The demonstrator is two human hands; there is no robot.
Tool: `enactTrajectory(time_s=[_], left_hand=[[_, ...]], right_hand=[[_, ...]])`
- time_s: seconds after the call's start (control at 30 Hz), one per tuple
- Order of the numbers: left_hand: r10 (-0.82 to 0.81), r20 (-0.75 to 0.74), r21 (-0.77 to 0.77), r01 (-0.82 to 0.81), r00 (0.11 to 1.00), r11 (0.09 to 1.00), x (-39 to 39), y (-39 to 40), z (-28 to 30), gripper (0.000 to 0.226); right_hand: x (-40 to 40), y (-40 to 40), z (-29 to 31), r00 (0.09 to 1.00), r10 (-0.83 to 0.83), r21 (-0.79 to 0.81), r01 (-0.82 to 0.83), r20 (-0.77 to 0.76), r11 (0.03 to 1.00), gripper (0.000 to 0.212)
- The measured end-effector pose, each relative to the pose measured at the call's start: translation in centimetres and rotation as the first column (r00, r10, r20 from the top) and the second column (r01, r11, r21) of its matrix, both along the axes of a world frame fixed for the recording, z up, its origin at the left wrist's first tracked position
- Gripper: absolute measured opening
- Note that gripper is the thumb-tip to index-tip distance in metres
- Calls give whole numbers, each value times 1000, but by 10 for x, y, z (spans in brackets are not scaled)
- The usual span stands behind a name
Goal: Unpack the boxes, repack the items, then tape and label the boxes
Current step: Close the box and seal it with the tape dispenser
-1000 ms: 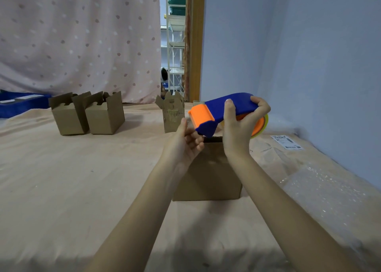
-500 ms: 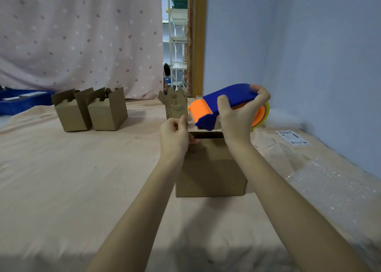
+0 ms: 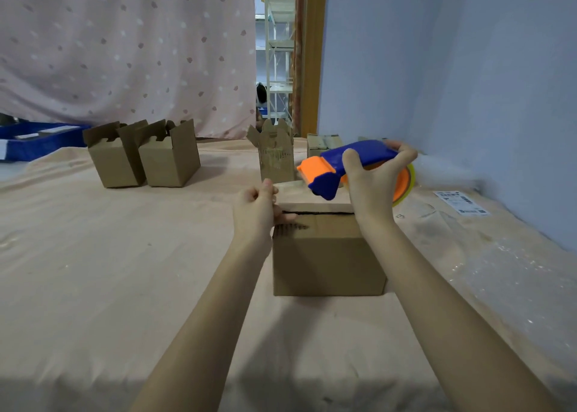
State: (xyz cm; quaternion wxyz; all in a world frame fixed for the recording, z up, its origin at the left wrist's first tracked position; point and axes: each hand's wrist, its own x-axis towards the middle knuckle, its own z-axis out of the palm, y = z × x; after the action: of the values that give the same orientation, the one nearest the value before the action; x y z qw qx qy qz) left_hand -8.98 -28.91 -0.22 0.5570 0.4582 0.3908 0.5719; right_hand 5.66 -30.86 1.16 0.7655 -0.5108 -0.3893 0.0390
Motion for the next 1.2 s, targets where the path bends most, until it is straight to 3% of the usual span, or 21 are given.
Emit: enactTrajectory(time_s=[0.07, 0.27, 0.63, 1.2], left_hand=[[-10, 57, -43, 12, 998, 999, -9, 4, -3, 25], [-63, 99, -135, 76, 993, 988, -19, 9, -4, 29], [49, -170, -24, -54, 984, 998, -17, 15, -11, 28], [114, -455, 40, -108, 883, 993, -18, 27, -48, 36]], right_hand=[[2, -2, 0, 1000, 1, -16, 0, 30, 1000, 59], [-13, -8, -8, 922, -27, -76, 62, 386, 995, 81], [-14, -20, -15, 908, 14, -144, 51, 418, 988, 82], [-26, -19, -15, 726, -85, -150, 252, 682, 956, 72]])
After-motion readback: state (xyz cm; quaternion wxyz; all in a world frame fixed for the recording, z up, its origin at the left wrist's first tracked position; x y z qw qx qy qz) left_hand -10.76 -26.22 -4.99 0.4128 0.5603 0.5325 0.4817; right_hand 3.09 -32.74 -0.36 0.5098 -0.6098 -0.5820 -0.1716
